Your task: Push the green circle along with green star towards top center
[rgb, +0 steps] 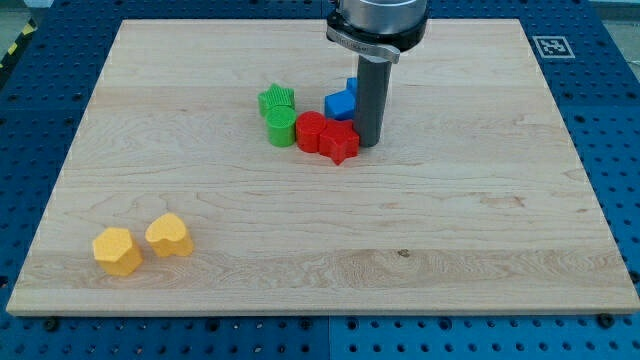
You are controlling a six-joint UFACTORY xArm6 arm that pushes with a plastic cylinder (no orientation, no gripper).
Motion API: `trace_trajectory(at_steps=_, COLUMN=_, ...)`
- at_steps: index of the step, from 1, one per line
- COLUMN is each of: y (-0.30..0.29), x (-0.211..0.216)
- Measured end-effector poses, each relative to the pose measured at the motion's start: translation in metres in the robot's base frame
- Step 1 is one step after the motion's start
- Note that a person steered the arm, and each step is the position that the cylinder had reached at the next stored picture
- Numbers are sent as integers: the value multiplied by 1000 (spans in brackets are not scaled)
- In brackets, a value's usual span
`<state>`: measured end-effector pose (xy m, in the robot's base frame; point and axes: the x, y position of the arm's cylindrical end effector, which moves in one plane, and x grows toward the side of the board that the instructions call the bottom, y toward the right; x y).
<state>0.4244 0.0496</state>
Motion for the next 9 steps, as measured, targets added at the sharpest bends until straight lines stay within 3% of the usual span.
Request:
trace_trajectory(at_steps=2, y=13, x=11)
trace_trajectory(at_steps=3, y=20, x=46)
trace_trajectory(at_steps=4, y=-27, x=50)
trace_trajectory(at_steps=5, y=-86, x=43)
trace_trajectory(at_steps=6, y=-95, x=39)
trace_trajectory(at_steps=9, y=-99, x=-37)
